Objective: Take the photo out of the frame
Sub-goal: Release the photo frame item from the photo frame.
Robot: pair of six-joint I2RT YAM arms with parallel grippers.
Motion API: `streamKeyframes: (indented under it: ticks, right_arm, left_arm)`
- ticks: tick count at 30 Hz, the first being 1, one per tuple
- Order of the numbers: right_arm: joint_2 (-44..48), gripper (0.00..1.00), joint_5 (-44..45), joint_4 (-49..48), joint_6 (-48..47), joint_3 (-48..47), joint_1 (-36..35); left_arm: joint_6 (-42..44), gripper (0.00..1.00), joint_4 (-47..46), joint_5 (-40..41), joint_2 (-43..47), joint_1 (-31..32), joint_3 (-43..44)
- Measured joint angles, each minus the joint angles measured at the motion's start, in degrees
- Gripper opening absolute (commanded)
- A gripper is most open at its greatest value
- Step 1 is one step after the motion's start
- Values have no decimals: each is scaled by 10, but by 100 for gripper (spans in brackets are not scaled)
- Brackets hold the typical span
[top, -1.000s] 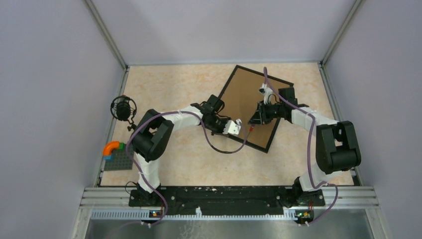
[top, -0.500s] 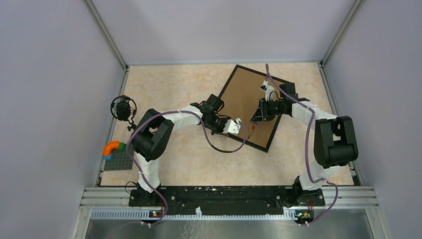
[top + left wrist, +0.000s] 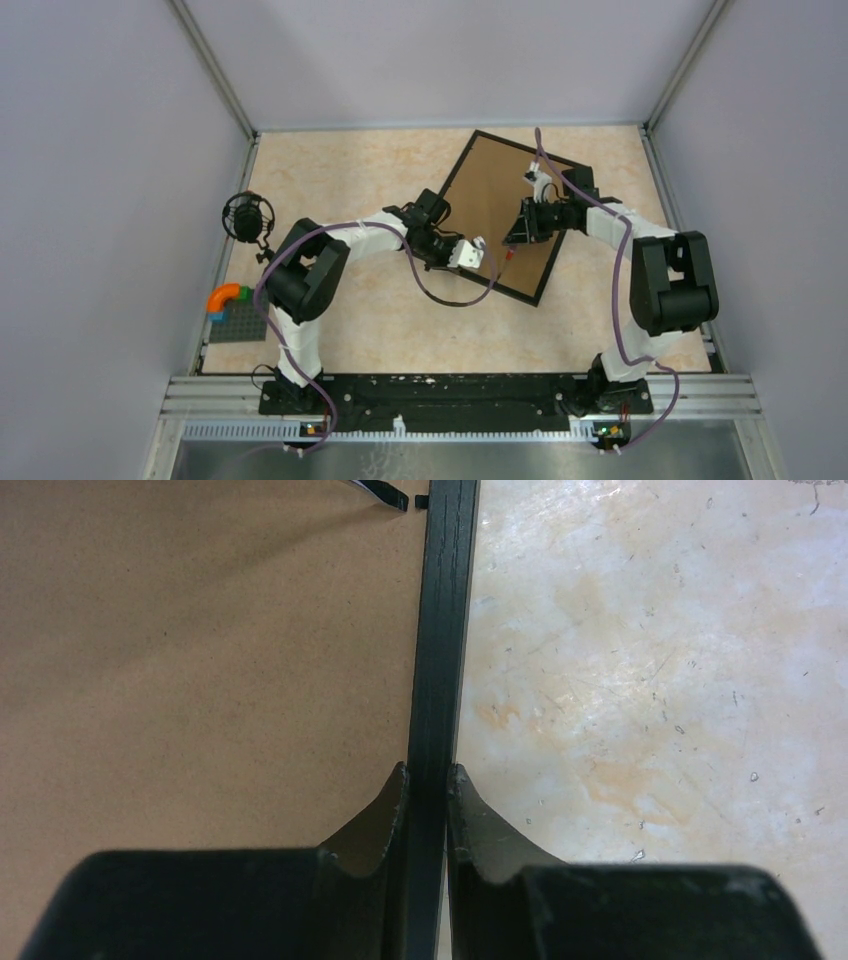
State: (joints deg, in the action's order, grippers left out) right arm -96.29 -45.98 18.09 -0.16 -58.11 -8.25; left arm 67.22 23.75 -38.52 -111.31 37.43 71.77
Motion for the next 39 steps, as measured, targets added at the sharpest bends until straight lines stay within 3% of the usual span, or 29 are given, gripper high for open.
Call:
streamKeyframes:
  ticks: [21, 31, 34, 39]
  right_arm:
    - [109, 0, 64, 21, -59, 53, -50]
    - [251, 0, 132, -22, -5, 153, -91]
    - [255, 0, 136, -25, 25, 158, -99]
    - [215, 0, 136, -40, 60, 153, -78]
  left_arm:
    - [-68, 6, 14, 4, -15, -1, 25]
    - [-91, 6, 9, 10, -21, -1, 35]
    - [-91, 6, -15, 19, -25, -1, 36]
    - [-88, 21, -25, 22, -24, -2, 32]
